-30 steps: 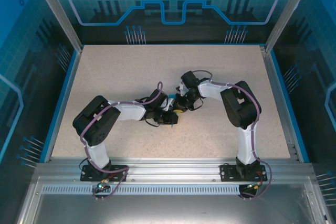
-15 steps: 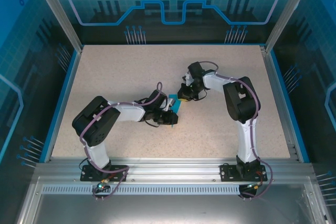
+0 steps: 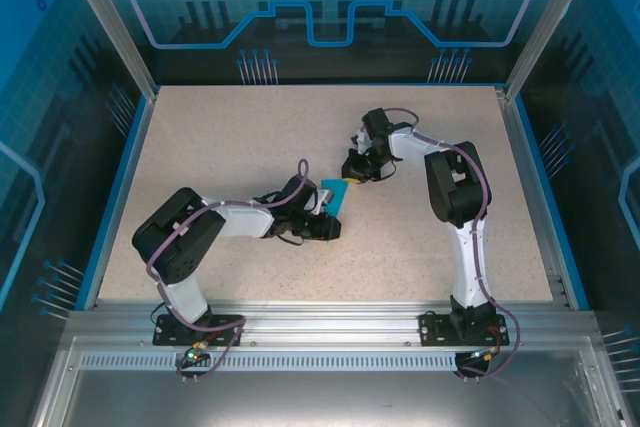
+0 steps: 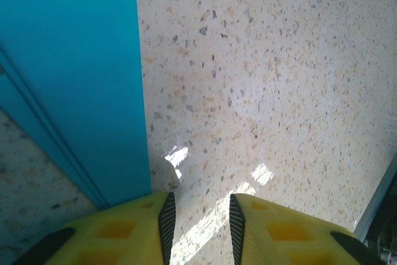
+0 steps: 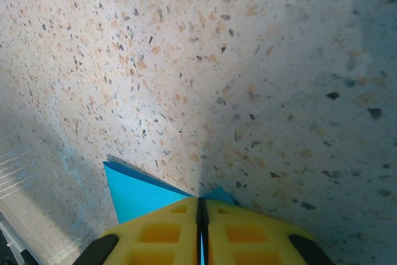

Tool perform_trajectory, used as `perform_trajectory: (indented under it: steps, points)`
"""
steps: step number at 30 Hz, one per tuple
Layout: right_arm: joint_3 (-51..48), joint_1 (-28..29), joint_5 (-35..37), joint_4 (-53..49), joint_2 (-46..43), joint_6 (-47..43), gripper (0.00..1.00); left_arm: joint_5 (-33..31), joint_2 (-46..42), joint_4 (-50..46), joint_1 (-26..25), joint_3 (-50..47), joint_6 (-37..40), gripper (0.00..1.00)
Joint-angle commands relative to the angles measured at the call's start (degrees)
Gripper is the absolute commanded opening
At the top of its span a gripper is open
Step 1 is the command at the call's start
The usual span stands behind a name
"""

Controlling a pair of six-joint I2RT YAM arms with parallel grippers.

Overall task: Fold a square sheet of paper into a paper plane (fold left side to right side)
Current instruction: Fold the wing for the fifth time at the center of the table, then move the paper plane to the center of the table.

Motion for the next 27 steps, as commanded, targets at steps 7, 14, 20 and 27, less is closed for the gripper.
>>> perform_trajectory:
  steps: [7,14,20,27]
  points:
    - [3.5,-1.8,3.1,0.9,3.0,-1.4,0.11,-0.1,-5.7,-7.4,-1.5,-7.9,-2.9,0.36]
    - [7.7,-2.3,2.1,-0.3,2.3,-2.5,0.20,-0.9,-11.7,-11.0,-1.5,-7.0,-2.0,0.37]
    - [9.6,-3.7,3.5,-2.3,-2.6,-3.6,0.40,-7.4,-18.2,-16.7,-1.5,-4.3,-0.7,0.44]
    - [5.0,-3.9,13.3,-6.1,-12.7,-4.9,0.64,-29.5,-26.5,-23.7,-1.4,-1.5,-2.8,0.64]
